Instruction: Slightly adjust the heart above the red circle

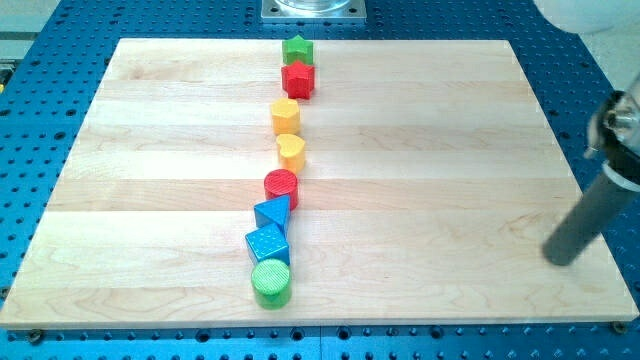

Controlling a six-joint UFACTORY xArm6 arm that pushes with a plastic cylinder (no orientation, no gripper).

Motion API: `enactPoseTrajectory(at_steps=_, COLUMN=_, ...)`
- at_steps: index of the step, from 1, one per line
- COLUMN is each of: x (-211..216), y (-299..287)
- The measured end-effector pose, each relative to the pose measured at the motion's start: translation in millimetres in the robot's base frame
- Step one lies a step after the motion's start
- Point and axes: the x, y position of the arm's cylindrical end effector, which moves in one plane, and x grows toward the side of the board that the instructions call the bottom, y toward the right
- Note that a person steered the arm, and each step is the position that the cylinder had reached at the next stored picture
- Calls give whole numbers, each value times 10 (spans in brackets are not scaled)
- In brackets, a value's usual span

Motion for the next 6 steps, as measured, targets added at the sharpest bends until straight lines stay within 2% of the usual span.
enactPoseTrajectory(at_steps=1, x=-707, y=-637)
enactPoseTrajectory(at_steps=2, x=-1242, y=-1141)
enactPoseTrajectory(at_steps=4, x=-1368, y=-2104)
enactPoseTrajectory(at_steps=6, x=-1367, y=-2398)
